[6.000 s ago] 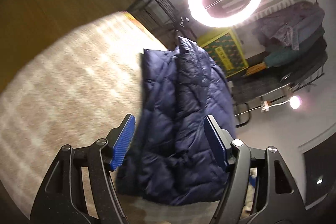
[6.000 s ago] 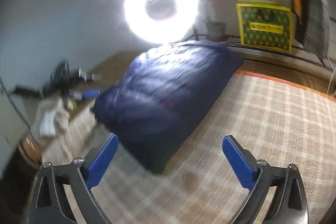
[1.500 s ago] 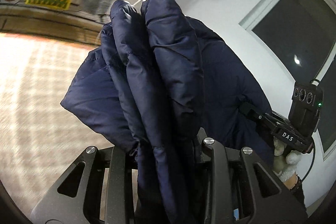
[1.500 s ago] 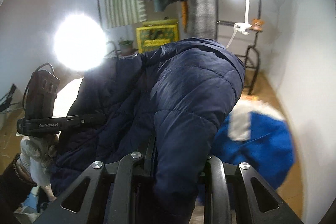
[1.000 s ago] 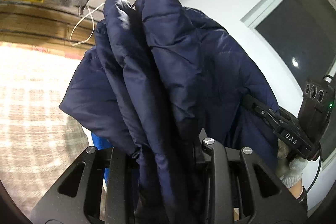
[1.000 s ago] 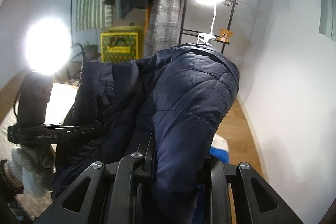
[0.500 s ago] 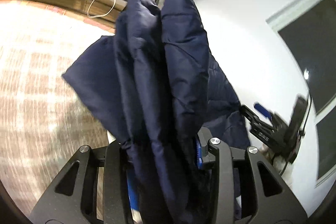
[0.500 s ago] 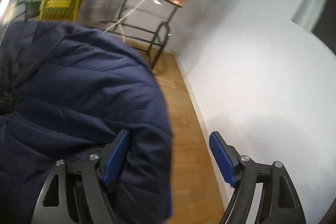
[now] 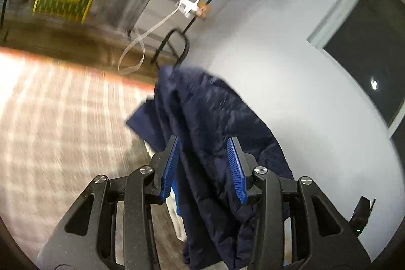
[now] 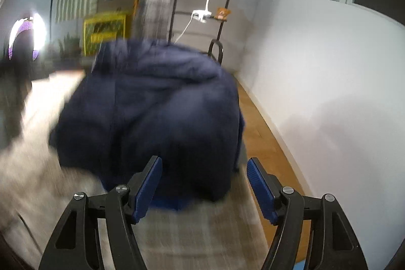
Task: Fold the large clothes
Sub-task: 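Lower the folded jacket onto the blue item on the bed and open both tools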
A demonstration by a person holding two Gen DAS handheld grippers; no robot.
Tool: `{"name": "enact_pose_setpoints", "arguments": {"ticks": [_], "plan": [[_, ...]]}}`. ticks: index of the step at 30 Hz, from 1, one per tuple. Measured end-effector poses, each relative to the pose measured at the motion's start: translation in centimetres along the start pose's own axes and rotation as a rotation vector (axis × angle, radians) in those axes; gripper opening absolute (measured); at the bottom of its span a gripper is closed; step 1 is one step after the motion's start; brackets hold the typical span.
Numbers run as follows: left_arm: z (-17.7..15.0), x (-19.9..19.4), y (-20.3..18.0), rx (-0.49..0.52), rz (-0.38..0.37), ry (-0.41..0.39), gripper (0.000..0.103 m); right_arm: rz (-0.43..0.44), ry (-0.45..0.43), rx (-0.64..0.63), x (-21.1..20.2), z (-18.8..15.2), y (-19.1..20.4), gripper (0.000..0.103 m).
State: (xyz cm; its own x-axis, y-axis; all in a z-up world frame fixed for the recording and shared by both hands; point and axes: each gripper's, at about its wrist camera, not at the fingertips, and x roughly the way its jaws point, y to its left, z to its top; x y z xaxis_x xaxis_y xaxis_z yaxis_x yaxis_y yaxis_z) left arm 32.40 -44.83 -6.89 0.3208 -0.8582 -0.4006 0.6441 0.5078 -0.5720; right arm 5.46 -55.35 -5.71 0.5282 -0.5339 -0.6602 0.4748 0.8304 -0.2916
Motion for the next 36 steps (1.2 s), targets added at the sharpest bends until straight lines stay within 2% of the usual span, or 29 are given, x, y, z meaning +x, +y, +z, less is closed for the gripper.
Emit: {"name": "enact_pose_setpoints", "arguments": {"ticks": [3, 4, 6, 7, 8, 9, 10, 12, 14, 17, 20, 24, 33, 34, 36], "plan": [[1.0, 1.0, -2.3, 0.061, -0.051, 0.045, 0.038, -0.012, 0.03, 0.036, 1.6, -0.6, -0.6, 0.071], [1.3, 2.0, -2.8, 0.08, -0.048, 0.065, 0.038, 0.002, 0.025, 0.064, 2.1, -0.2, -0.9, 0.071], [1.4, 4.0, -3.5, 0.133, 0.02, 0.071, 0.038, 0.026, 0.032, 0.086, 3.2, 0.5, -0.9, 0.071], [1.3, 5.1, -3.6, 0.16, 0.06, 0.083, 0.038, 0.034, 0.043, 0.083, 3.8, 1.0, -0.8, 0.063], [1.2, 6.1, -3.5, 0.171, 0.087, 0.105, 0.038, 0.042, 0.065, 0.07, 4.6, 1.2, -0.5, 0.045], [0.9, 8.0, -2.7, 0.167, 0.134, 0.169, 0.038, 0.034, 0.088, 0.051, 5.3, 1.3, -0.2, 0.04], [0.4, 9.6, -1.6, 0.149, 0.178, 0.222, 0.038, 0.024, 0.09, 0.04, 5.5, 0.9, -0.3, 0.037], [-0.6, 11.8, 0.6, 0.097, 0.19, 0.294, 0.039, -0.002, 0.086, 0.049, 5.9, 1.1, -1.1, 0.033], [-1.2, 12.2, 1.4, 0.082, 0.183, 0.296, 0.042, 0.034, 0.096, 0.153, 6.6, 1.0, -3.4, 0.029], [-1.6, 12.0, 1.2, 0.114, 0.186, 0.292, 0.042, 0.03, 0.111, 0.191, 7.4, 1.0, -4.4, 0.028], [-1.4, 11.0, 0.8, 0.118, 0.192, 0.282, 0.042, 0.006, 0.133, 0.198, 8.0, 0.9, -4.0, 0.028], [-1.5, 7.6, 0.5, 0.125, 0.199, 0.239, 0.042, 0.025, 0.121, 0.232, 7.7, 1.4, -4.2, 0.028], [-2.5, -0.7, -1.2, 0.149, 0.188, 0.162, 0.042, 0.052, 0.023, 0.282, 0.9, 2.0, -4.6, 0.033], [-2.6, -1.8, -1.8, 0.163, 0.187, 0.149, 0.042, 0.051, 0.01, 0.286, 0.1, 2.1, -4.6, 0.034], [-2.8, -3.5, -2.9, 0.189, 0.185, 0.131, 0.042, 0.052, -0.022, 0.299, -1.9, 2.3, -4.3, 0.044]]}}
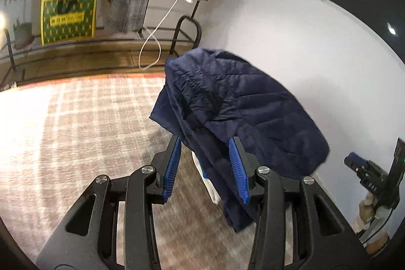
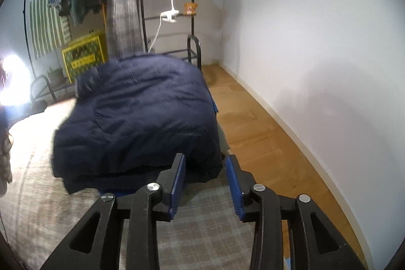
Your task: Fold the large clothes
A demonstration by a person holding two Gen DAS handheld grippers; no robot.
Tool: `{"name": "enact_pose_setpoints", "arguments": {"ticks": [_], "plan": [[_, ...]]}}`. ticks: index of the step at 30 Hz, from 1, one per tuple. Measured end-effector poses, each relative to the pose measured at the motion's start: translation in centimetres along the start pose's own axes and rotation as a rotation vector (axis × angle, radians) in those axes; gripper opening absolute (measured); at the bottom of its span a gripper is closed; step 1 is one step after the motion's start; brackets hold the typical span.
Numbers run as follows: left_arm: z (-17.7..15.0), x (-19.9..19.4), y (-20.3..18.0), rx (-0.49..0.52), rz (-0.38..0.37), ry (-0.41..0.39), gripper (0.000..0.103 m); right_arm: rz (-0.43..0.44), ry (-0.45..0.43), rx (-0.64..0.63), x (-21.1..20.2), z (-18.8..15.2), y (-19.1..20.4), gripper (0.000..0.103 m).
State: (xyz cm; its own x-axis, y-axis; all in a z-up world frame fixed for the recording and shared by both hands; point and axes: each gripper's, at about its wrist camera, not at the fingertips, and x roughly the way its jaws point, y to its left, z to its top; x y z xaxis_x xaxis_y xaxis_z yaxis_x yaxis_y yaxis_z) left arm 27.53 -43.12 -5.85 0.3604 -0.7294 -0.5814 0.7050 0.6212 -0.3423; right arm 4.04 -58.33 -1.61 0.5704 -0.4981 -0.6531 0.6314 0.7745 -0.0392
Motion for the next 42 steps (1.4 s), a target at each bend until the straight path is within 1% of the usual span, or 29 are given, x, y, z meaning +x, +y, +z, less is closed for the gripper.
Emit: {"name": "enact_pose_setpoints", "arguments": {"ticks": [1, 6, 13, 16, 19, 21, 23, 24, 25, 26, 28, 30, 32, 33, 35, 36, 38, 39, 40, 42], "plan": [[-0.4, -1.1, -0.6, 0.012, -0.001, -0.008, 0.042, 0.006, -0.017, 0.002, -0.9, 0.0, 0.3, 0.048], [-2.5, -6.5, -3.5, 0.089, -0.025, -0.055, 0.042, 0.035, -0.071, -0.016, -5.0, 0.1, 2.3, 0.048], [-6.4, -12.3, -6.1, 0.172, -0.048, -0.094, 0.042, 0.056, -0.14, -0.031, -11.0, -0.9, 4.6, 0.048], [-8.1, -14.3, -6.8, 0.197, -0.063, -0.096, 0.042, 0.071, -0.169, -0.041, -13.1, -1.3, 5.6, 0.048], [-9.8, -16.1, -7.3, 0.235, -0.059, -0.108, 0.042, 0.086, -0.186, -0.045, -15.0, -2.1, 6.6, 0.048], [-11.0, -17.3, -7.4, 0.258, -0.058, -0.116, 0.042, 0.081, -0.193, -0.054, -16.0, -2.6, 7.2, 0.048], [-11.7, -18.0, -7.2, 0.264, -0.06, -0.12, 0.043, 0.085, -0.206, -0.06, -16.8, -3.3, 7.9, 0.049], [-12.4, -18.5, -6.9, 0.264, -0.062, -0.121, 0.046, 0.083, -0.212, -0.061, -17.3, -3.6, 8.2, 0.05], [-12.8, -18.8, -6.8, 0.261, -0.061, -0.124, 0.054, 0.08, -0.217, -0.06, -17.6, -4.1, 8.6, 0.05], [-13.4, -19.3, -6.5, 0.257, -0.06, -0.132, 0.058, 0.075, -0.221, -0.056, -18.1, -4.5, 8.9, 0.051], [-14.4, -20.0, -6.1, 0.268, -0.051, -0.145, 0.059, 0.066, -0.222, -0.046, -18.8, -5.3, 9.4, 0.053], [-15.7, -21.0, -6.0, 0.301, -0.024, -0.167, 0.063, 0.055, -0.229, -0.04, -19.6, -6.2, 10.0, 0.057], [-16.7, -21.8, -5.8, 0.31, -0.015, -0.184, 0.078, 0.033, -0.247, -0.047, -20.5, -7.1, 10.7, 0.069], [-17.1, -22.2, -5.6, 0.308, -0.015, -0.189, 0.08, 0.023, -0.256, -0.052, -20.8, -7.3, 10.9, 0.071], [-17.7, -22.8, -5.3, 0.303, -0.006, -0.197, 0.087, 0.003, -0.273, -0.063, -21.7, -7.9, 11.6, 0.082], [-18.0, -23.2, -5.1, 0.299, 0.001, -0.202, 0.089, 0.002, -0.277, -0.062, -21.9, -8.0, 11.8, 0.084], [-18.7, -23.7, -4.9, 0.292, 0.017, -0.21, 0.098, 0.006, -0.288, -0.051, -22.5, -8.4, 12.0, 0.093], [-19.0, -24.0, -4.8, 0.29, 0.023, -0.215, 0.1, 0.003, -0.289, -0.047, -22.6, -8.5, 12.1, 0.096], [-19.3, -24.2, -4.8, 0.289, 0.028, -0.221, 0.101, -0.007, -0.29, -0.046, -22.7, -8.7, 12.2, 0.102], [-20.0, -24.5, -4.8, 0.289, 0.042, -0.228, 0.102, -0.052, -0.301, -0.061, -22.9, -9.2, 12.6, 0.103]]}}
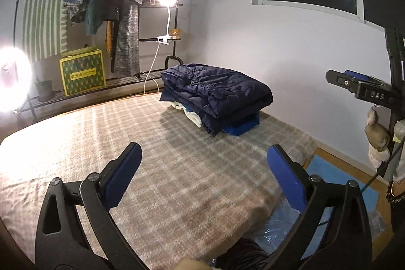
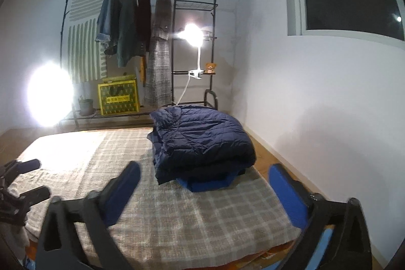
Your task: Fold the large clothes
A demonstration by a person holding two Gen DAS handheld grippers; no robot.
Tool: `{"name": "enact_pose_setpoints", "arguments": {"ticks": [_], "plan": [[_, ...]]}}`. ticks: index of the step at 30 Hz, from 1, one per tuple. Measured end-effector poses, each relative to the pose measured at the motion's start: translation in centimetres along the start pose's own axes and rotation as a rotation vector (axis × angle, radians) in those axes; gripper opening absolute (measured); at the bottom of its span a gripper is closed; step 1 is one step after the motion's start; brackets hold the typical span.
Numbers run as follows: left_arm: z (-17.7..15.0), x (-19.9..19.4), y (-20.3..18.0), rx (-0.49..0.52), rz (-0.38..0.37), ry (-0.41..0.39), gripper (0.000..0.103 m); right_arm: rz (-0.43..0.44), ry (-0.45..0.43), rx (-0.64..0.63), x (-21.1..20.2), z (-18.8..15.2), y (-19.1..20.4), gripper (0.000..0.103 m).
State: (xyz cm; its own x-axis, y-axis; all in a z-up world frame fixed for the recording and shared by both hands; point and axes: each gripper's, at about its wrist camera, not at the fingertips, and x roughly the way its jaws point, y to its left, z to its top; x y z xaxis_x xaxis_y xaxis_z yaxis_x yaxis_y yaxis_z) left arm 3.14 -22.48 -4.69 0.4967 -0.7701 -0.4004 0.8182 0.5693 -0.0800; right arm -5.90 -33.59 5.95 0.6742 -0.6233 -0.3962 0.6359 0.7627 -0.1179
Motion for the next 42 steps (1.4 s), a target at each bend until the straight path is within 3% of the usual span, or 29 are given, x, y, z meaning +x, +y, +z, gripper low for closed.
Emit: {"name": "enact_pose_setpoints", "arguments": {"ticks": [3, 11, 42], "plan": [[-0.5, -0.3, -0.3, 0.001, 0.028, 0.016, 0.103, -0.038, 0.004, -0.016, -0.1, -0.4, 0.5, 0.103], [-1.2, 0.0, -0.4, -0.003, 0.106, 0.047, 0.103, -0.017, 0.034, 0.033, 0.7, -1.4, 0.1, 0.103], [-1.4, -1.9, 0.6, -0.051, 0.165, 0.007, 0.103, -0.004, 0.026, 0.049, 1.1, -3.1, 1.0, 0.103]]}}
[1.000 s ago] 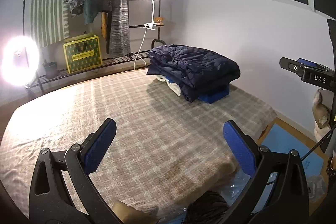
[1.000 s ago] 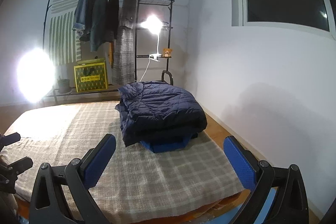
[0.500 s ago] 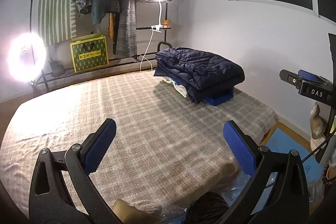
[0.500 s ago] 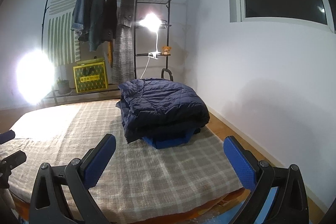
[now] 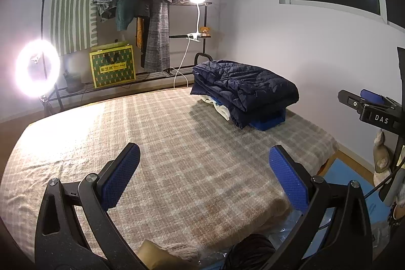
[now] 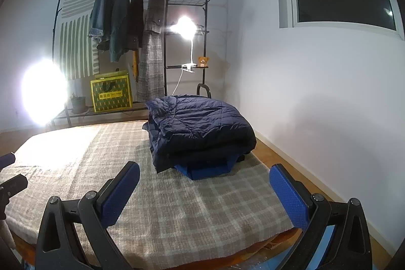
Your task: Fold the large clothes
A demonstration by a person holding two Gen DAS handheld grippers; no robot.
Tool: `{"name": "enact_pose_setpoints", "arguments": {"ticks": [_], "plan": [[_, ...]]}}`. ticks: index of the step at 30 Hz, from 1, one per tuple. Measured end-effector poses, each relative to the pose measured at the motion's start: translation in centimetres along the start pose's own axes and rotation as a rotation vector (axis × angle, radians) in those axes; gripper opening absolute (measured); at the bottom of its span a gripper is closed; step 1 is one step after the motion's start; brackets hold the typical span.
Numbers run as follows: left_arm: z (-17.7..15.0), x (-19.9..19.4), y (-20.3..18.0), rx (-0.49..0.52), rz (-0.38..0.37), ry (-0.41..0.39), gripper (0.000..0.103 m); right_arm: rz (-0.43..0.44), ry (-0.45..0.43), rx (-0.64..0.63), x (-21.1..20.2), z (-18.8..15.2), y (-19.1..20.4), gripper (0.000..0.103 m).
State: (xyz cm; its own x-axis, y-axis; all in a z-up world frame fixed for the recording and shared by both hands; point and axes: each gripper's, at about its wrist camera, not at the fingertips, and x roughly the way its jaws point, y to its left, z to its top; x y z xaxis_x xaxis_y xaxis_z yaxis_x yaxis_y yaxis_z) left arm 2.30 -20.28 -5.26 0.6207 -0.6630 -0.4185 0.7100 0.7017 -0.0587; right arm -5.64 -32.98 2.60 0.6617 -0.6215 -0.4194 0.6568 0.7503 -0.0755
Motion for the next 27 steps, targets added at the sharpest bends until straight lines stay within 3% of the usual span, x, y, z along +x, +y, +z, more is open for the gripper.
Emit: {"name": "enact_pose_setpoints", "arguments": {"ticks": [27], "plan": [[-0.5, 0.7, 1.3, 0.005, 0.038, 0.025, 0.103, 0.012, -0.011, -0.009, 0.1, -0.3, 0.6, 0.103]]}}
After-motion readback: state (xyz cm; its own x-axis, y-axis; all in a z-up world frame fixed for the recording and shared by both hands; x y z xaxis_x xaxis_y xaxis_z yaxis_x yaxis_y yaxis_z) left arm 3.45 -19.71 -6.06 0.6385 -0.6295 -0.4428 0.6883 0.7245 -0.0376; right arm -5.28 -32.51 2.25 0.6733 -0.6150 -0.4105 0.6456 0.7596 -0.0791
